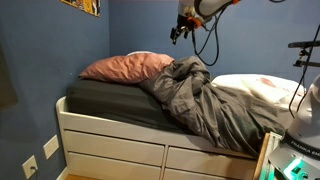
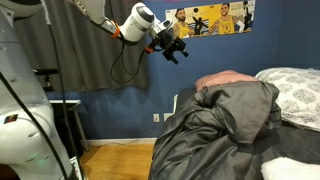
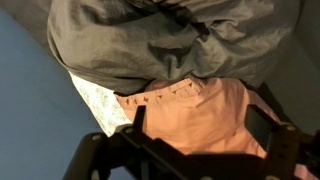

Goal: Move the brown pillow to the right

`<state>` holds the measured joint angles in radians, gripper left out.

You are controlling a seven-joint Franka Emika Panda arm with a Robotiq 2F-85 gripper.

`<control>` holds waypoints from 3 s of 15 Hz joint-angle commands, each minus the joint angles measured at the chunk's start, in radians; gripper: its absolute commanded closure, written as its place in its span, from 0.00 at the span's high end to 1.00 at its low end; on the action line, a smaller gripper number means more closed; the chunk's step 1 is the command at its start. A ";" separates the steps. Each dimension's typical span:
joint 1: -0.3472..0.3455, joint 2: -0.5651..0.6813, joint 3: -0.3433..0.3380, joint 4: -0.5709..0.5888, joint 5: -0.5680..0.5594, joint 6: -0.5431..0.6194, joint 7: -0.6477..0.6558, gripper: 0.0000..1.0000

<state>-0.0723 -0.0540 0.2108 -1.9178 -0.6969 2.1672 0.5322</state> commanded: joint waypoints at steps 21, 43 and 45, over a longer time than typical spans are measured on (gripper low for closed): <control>0.156 0.493 -0.115 0.361 -0.478 -0.040 -0.254 1.00; 0.146 0.980 -0.273 0.932 -0.060 0.082 -0.486 0.38; 0.159 0.991 -0.286 0.962 -0.025 0.042 -0.472 0.25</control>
<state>0.0666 0.8869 -0.0423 -1.0503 -0.7886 2.2719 0.0678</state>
